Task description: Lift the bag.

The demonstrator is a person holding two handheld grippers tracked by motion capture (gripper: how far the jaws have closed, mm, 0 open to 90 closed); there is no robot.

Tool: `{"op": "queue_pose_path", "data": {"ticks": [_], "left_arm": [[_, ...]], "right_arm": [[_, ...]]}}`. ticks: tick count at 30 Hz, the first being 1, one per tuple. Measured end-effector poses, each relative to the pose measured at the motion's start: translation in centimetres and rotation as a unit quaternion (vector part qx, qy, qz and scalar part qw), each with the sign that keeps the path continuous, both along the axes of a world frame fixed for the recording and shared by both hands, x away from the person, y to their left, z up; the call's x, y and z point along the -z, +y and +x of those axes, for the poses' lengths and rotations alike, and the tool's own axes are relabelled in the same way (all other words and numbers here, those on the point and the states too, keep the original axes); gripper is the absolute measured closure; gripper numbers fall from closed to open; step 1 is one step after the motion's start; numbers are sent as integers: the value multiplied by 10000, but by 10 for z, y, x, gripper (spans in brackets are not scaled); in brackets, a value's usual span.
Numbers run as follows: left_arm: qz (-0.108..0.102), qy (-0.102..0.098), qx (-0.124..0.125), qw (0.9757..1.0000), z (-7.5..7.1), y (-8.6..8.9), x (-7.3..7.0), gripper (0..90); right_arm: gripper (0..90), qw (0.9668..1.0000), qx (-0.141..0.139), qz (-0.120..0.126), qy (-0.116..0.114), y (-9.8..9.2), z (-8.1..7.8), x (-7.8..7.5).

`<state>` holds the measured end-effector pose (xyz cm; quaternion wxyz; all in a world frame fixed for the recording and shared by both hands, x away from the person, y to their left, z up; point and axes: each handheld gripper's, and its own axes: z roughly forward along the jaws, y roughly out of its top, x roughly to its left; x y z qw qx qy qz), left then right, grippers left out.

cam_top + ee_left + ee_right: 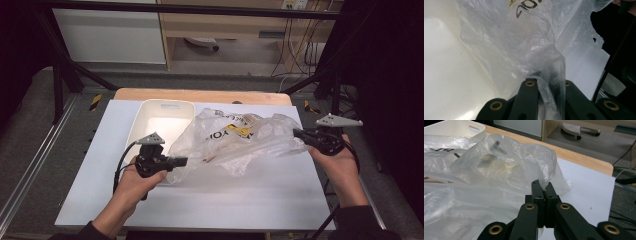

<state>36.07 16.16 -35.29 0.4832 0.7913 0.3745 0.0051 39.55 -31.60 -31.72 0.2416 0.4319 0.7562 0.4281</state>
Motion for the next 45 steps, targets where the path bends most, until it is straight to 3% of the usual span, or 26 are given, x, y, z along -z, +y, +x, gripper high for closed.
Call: {"op": "queue_pose_path", "data": {"ticks": [8, 14, 28, 31, 35, 39, 42, 45], "left_arm": [[154, 67, 33, 9999, -25, -3, 28, 900], [262, 158, 76, 9995, -37, -8, 49, 900], [639, 320, 74, 9974, -48, -7, 83, 900], [758, 260, 59, 9968, -49, -6, 88, 900], [770, 159, 34, 9969, -49, -6, 90, 896], [855, 56, -98, 9963, -50, -6, 91, 777], [896, -100, -204, 9957, -54, -5, 87, 644], [851, -200, -382, 9954, -56, -3, 84, 493]], "right_arm": [[900, 9996, 74, 6, 266, 1, -29, 39], [900, 9985, 62, -160, 529, 2, -42, 64], [900, 9918, 42, -532, 1157, 11, -63, 116], [900, 9910, 61, -501, 1244, 11, -66, 123], [900, 9910, 71, -454, 1256, 11, -66, 125], [869, 9919, 22, -417, 1202, 13, -66, 124], [772, 9928, -21, -349, 1146, 15, -66, 124], [621, 9937, -26, -274, 1084, 18, -65, 122]]}}
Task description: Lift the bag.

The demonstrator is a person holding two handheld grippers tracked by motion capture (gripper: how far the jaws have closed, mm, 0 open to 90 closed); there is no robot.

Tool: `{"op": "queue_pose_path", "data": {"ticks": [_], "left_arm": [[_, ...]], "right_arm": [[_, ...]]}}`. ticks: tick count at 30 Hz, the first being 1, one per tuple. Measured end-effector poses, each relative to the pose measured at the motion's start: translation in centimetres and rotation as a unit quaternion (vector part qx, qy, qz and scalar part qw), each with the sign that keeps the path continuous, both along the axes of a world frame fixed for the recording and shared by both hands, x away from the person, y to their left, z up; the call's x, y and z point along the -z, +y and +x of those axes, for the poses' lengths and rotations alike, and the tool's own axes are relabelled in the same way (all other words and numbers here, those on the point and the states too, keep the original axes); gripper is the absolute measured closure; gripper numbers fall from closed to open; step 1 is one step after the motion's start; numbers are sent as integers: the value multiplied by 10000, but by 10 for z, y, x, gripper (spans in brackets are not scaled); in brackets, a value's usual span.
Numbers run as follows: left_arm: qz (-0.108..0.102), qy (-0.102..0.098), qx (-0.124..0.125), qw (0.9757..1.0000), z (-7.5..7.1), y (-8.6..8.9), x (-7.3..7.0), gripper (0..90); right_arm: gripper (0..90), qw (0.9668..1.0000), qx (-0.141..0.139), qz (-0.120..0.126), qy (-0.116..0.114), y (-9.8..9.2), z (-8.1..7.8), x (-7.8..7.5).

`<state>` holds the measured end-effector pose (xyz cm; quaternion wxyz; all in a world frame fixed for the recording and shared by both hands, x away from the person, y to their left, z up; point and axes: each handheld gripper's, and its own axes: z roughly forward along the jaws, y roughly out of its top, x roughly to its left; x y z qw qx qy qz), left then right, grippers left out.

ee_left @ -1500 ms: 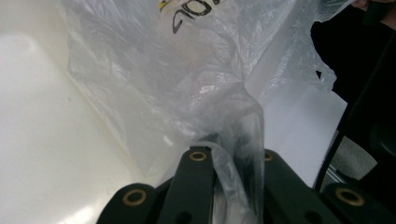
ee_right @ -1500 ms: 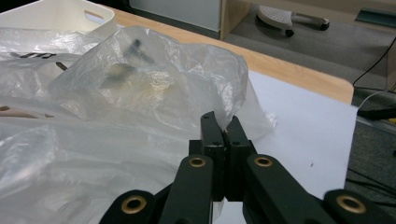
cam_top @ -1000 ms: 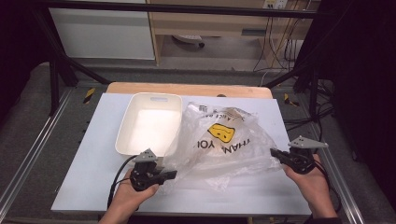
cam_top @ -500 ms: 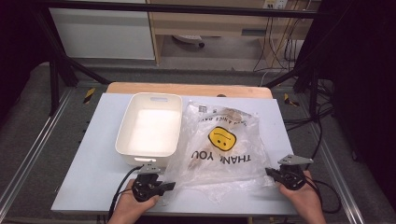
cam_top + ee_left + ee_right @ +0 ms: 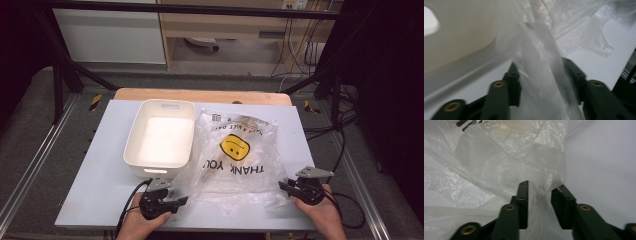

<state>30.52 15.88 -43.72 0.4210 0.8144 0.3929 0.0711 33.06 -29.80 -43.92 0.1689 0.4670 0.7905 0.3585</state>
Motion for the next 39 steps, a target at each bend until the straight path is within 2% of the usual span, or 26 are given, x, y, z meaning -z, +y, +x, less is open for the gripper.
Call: {"op": "queue_pose_path", "data": {"ticks": [3, 7, 8, 10, 14, 16, 21, 24, 26, 29, 31, 34, 39], "left_arm": [[-5, -89, -58, 9999, -1, 2, -2, 390], [-87, -159, -164, 9997, -2, 4, -4, 269], [-161, -188, -177, 9995, -3, 5, -6, 239], [-269, -275, -214, 9990, -4, 8, -9, 173], [-378, -423, -323, 9979, -6, 17, -15, 130], [-324, -532, -347, 9975, -7, 22, -17, 123], [-252, -714, -547, 9956, -9, 41, -22, 116], [-202, -827, -731, 9937, -9, 55, -26, 117], [-174, -936, -836, 9919, -9, 67, -28, 115], [-252, -1018, -1005, 9894, -8, 83, -30, 112], [-278, -1101, -1141, 9870, -8, 94, -33, 109], [-191, -1275, -1363, 9822, -8, 109, -36, 110], [-247, -1352, -1653, 9766, -7, 134, -35, 115]], "right_arm": [[430, 9999, 85, 7, -87, 3, 2, -1], [279, 9995, 170, 18, -253, 6, 3, -4], [246, 9994, 162, 5, -290, 6, 4, -5], [201, 9993, 205, 50, -320, 7, 4, -8], [127, 9985, 321, 104, -438, 8, 8, -11], [102, 9979, 369, 125, -517, 9, 10, -14], [50, 9949, 580, 409, -715, 12, 16, -24], [40, 9928, 640, 551, -849, 17, 20, -26], [39, 9927, 629, 522, -890, 20, 21, -26], [41, 9928, 578, 519, -915, 21, 20, -25], [42, 9926, 540, 561, -937, 20, 17, -24], [42, 9927, 506, 569, -940, 17, 12, -23], [42, 9937, 514, 545, -839, 11, 7, -16]]}}
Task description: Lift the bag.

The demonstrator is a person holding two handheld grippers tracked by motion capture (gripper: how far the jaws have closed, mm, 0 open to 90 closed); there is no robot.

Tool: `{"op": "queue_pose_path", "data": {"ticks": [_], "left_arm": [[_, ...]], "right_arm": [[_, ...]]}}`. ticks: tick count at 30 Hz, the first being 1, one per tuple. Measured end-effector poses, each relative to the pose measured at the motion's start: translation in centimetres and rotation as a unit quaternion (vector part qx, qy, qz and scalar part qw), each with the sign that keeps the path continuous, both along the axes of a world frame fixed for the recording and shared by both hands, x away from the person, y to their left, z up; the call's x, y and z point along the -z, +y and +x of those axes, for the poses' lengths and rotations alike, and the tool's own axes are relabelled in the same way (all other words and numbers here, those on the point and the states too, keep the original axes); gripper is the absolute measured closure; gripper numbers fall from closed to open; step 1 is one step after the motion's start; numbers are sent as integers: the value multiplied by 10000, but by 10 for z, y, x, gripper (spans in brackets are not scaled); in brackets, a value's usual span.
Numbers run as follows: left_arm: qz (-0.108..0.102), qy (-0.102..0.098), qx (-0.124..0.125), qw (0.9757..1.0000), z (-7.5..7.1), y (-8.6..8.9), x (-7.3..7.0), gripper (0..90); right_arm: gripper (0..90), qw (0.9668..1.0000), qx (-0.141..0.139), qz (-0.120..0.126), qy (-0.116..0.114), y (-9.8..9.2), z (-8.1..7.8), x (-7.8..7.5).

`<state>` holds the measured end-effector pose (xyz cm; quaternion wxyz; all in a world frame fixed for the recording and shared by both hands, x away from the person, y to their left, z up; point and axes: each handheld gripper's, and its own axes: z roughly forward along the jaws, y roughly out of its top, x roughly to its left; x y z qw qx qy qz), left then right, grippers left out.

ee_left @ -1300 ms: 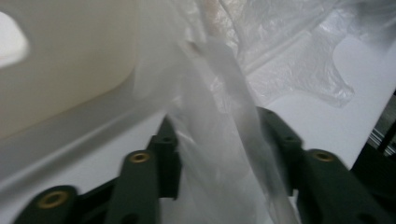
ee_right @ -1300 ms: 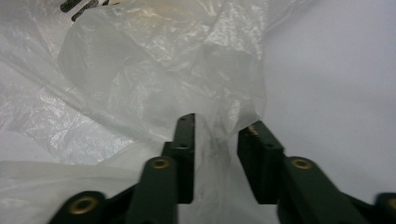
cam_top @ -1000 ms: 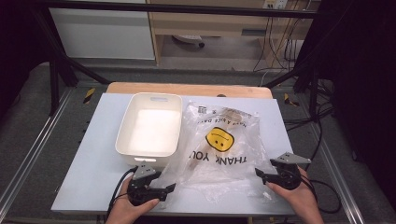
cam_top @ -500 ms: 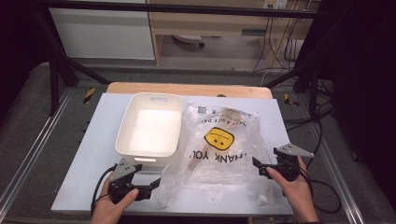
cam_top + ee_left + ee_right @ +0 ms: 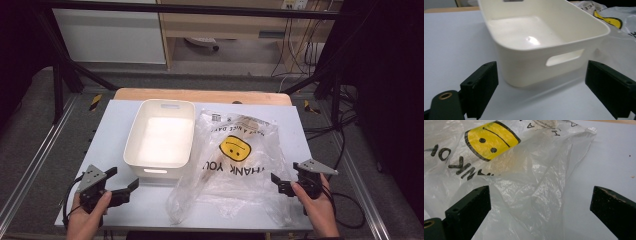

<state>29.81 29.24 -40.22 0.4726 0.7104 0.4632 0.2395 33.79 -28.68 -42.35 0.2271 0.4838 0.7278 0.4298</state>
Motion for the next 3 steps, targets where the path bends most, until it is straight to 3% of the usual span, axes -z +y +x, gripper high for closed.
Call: {"op": "queue_pose_path", "data": {"ticks": [3], "left_arm": [[2, -19, -151, 9999, 2, 14, 2, 114]], "right_arm": [[42, 10000, 9, 36, 20, -1, 0, 1]]}}
